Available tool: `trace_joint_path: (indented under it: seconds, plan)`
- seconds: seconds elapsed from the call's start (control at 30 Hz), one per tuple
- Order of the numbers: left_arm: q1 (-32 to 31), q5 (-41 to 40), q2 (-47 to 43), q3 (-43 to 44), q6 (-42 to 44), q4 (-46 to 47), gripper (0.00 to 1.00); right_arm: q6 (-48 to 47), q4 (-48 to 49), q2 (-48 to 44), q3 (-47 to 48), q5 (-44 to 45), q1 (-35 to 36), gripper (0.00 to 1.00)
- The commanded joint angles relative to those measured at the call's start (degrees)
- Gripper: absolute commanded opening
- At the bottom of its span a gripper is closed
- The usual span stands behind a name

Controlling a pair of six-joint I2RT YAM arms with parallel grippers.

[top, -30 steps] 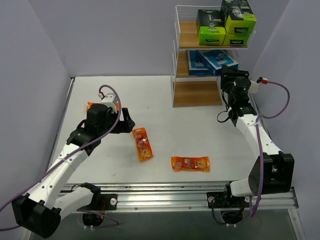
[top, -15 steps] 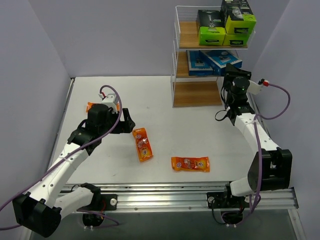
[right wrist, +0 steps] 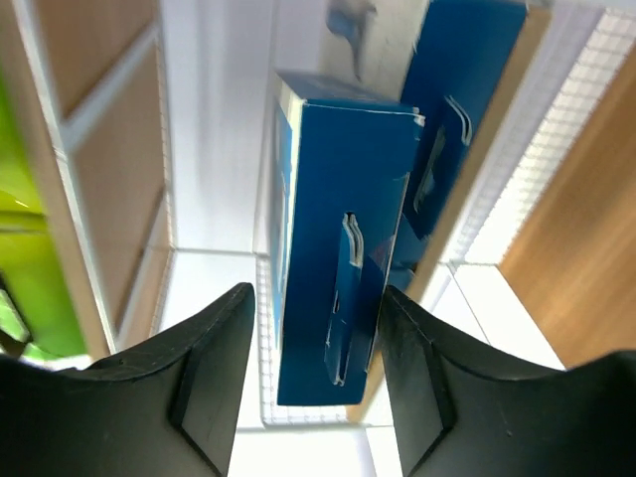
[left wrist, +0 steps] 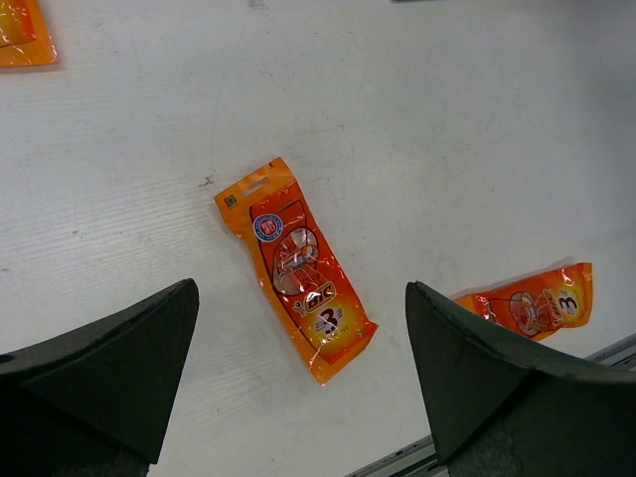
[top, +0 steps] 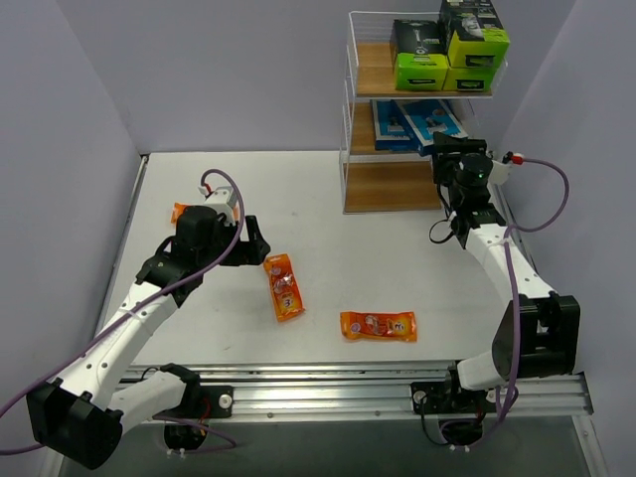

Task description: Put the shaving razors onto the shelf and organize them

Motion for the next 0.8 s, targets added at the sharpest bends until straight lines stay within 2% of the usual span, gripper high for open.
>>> trace_joint_path:
  seconds: [0.0, 0.27, 0.63, 0.77]
  plan:
    - [0.41, 1.15, 0.05, 2.43, 0.44, 0.35, 0.94, -2.56, -1.46, -2.10, 3.24, -4.45, 0.21, 0.49]
    - [0.50, 0.97, -0.13, 2.43, 0.53, 0.27, 0.94, -4.14, -3.13, -2.46, 4.20, -8.76, 0.03, 0.55]
    - [0.50, 1.06, -0.13, 2.43, 0.53, 0.18, 0.94, -3.61, -4.27, -1.66, 4.47, -11.31, -0.14, 0.55]
    - [0.58, 1.33, -0.04, 2.43, 0.53, 0.09, 0.94, -2.56, -3.31, -1.05, 4.03, -11.66, -0.14, 0.50]
